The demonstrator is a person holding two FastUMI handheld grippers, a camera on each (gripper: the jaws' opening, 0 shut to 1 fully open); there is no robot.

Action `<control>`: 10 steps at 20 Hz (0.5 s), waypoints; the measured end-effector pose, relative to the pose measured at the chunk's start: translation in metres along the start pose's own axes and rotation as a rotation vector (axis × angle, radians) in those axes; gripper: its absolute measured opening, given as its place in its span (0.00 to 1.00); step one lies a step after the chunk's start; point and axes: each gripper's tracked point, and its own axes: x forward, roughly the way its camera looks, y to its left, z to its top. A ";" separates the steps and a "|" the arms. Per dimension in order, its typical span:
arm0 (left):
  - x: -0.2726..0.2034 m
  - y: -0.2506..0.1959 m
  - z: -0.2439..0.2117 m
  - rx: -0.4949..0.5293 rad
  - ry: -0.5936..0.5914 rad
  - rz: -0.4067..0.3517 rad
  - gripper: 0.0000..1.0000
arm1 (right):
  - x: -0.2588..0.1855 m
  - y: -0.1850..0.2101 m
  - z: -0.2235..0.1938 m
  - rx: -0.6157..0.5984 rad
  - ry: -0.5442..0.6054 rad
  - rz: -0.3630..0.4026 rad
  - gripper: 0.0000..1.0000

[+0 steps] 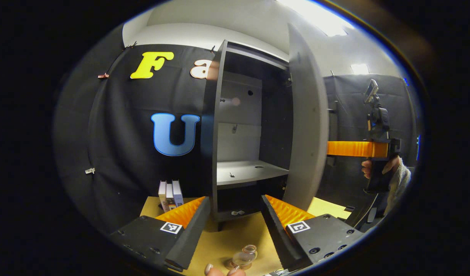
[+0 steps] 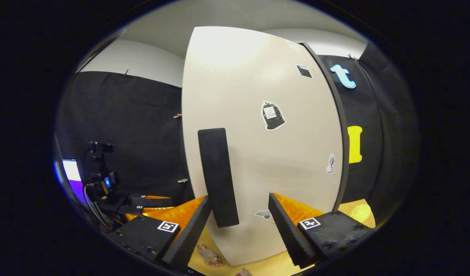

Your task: Open the cabinet door with the right hand, grasp the bottle in the cabinet with the left hand and place it on the coaster, then close the cabinet door with the right hand.

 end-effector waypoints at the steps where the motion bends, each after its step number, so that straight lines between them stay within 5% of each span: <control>1: 0.000 -0.002 0.001 -0.004 0.001 -0.005 0.84 | -0.002 0.007 0.000 -0.016 0.004 0.022 0.98; 4: 0.004 -0.012 0.015 -0.019 -0.020 -0.019 0.84 | -0.022 -0.006 -0.004 -0.069 0.017 -0.001 0.98; 10: 0.030 -0.031 0.026 -0.054 -0.044 -0.057 0.84 | -0.037 -0.081 0.019 -0.096 -0.067 -0.249 0.98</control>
